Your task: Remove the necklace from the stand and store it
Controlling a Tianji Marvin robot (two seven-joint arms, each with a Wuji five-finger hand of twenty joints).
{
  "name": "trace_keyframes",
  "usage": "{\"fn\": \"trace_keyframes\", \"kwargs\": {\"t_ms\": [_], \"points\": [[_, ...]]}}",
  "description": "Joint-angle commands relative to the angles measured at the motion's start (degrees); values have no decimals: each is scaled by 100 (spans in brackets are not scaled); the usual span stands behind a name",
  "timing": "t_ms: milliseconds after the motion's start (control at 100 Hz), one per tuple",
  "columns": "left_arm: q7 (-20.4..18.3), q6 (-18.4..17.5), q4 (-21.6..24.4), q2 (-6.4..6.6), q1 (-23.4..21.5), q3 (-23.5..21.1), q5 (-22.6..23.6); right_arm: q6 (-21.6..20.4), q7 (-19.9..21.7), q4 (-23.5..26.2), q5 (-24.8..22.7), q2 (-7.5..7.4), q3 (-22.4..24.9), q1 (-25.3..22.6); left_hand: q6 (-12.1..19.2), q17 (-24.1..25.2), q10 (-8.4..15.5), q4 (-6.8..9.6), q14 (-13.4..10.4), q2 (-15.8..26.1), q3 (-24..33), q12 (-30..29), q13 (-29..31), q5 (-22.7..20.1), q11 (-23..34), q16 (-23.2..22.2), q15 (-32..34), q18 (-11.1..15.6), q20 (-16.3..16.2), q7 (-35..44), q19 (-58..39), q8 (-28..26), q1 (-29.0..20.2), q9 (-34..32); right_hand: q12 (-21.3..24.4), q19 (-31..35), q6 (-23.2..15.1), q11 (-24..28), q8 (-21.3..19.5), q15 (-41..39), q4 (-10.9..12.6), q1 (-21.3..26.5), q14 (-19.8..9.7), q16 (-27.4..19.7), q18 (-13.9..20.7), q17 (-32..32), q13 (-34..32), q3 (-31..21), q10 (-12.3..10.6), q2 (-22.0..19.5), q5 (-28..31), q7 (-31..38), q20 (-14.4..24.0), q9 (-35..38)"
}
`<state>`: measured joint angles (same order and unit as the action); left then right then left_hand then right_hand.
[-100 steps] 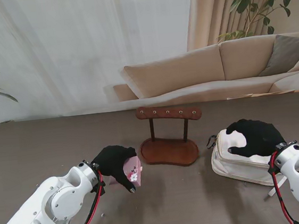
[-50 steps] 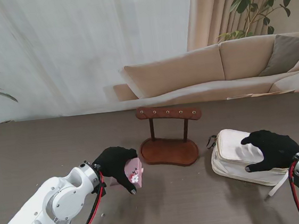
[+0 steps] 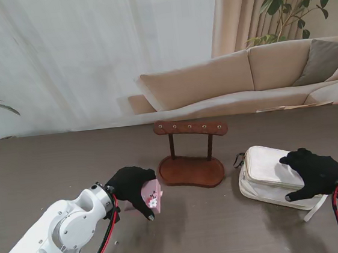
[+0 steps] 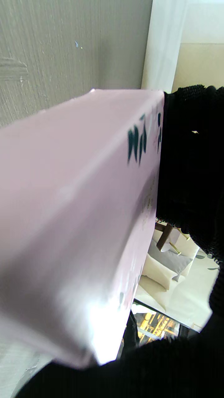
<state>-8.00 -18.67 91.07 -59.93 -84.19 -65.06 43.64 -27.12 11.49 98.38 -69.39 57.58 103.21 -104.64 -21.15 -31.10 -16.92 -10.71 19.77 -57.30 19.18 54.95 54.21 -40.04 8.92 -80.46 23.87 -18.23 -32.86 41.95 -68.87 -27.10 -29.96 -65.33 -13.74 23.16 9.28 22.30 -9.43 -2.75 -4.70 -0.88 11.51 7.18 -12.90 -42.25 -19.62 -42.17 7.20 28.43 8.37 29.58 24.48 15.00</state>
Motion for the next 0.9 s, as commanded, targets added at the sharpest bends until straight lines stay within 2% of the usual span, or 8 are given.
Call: {"fn": "trace_keyframes", "kwargs": {"t_ms": [0, 110, 360, 510, 680, 830, 870, 890], "points": [[-121, 17, 43, -6, -6, -2, -22, -24, -51, -71, -199, -17, -74, 39, 991, 2, 821, 39, 60, 1046, 3631, 294, 379, -436, 810, -256, 942, 211, -92, 3906, -113, -517, -2621, -682, 59, -204, 296, 29, 97, 61, -166, -321, 93, -75, -1, 3988, 256, -181, 225, 127, -279, 25, 60, -267], [-153, 18, 44, -1, 1, 2, -37, 40, -220, -237, -397, -38, -211, 163, 991, 2, 825, 40, 64, 1052, 3627, 295, 373, -435, 810, -251, 934, 212, -93, 3907, -115, -517, -2622, -680, 39, -266, 567, 160, 648, 28, -170, -366, 111, -119, -73, 3928, 283, -222, 269, 131, -291, -522, 198, -405], [-174, 32, 57, 1, -15, -5, -46, 66, -365, -609, -873, -123, -499, 442, 989, 5, 818, 44, 64, 1050, 3628, 295, 374, -431, 807, -253, 938, 209, -93, 3904, -113, -517, -2633, -675, 10, -274, 642, 252, 569, -40, -144, -244, 132, -117, -127, 3854, 222, -257, 273, 284, -258, -396, 248, -396], [-189, 43, 77, 4, -32, -21, -43, 127, -787, -892, -1217, -178, -693, 576, 988, 3, 816, 43, 63, 1047, 3621, 297, 378, -437, 811, -251, 937, 218, -94, 3909, -115, -519, -2627, -683, -91, 254, 490, 490, 305, -451, 173, 733, 206, 68, -264, 3230, -518, -303, 129, 686, -106, 527, 482, 239], [-191, 49, 86, 4, -44, -31, -39, 252, -1510, -1300, -1494, -243, -952, 741, 995, 1, 820, 43, 55, 1053, 3618, 295, 380, -426, 810, -252, 940, 220, -95, 3904, -116, -517, -2624, -682, -265, 1547, -219, 690, -176, -1136, 247, 1909, 28, 586, -239, 2654, -1863, -212, -369, 1164, 1115, 1052, 517, 1820], [-194, 52, 91, 5, -49, -35, -35, 364, -2026, -1658, -1573, -287, -1229, 929, 997, 0, 821, 42, 56, 1050, 3619, 292, 377, -431, 809, -253, 940, 217, -93, 3908, -113, -521, -2621, -687, -479, 2950, -935, 840, -625, -1779, 274, 3097, -329, 1073, -64, 2153, -3043, 357, -757, 770, 2323, 1417, 261, 3189], [-196, 54, 94, 5, -52, -38, -34, 412, -2168, -1745, -1606, -300, -1308, 981, 998, 0, 826, 43, 55, 1055, 3621, 292, 379, -431, 809, -253, 941, 220, -93, 3907, -113, -521, -2621, -686, -576, 3402, -1076, 884, -705, -2025, 397, 3447, -468, 1227, 10, 1901, -3424, 653, -833, 566, 2649, 1510, 218, 3595], [-198, 56, 96, 6, -54, -39, -34, 429, -2223, -1783, -1612, -305, -1343, 1006, 999, 0, 826, 42, 53, 1054, 3619, 292, 380, -430, 809, -252, 941, 220, -93, 3907, -113, -521, -2620, -686, -645, 3655, -1166, 956, -742, -2205, 539, 3547, -575, 1325, 45, 1696, -3679, 535, -881, 513, 2848, 1577, 235, 3842]]}}
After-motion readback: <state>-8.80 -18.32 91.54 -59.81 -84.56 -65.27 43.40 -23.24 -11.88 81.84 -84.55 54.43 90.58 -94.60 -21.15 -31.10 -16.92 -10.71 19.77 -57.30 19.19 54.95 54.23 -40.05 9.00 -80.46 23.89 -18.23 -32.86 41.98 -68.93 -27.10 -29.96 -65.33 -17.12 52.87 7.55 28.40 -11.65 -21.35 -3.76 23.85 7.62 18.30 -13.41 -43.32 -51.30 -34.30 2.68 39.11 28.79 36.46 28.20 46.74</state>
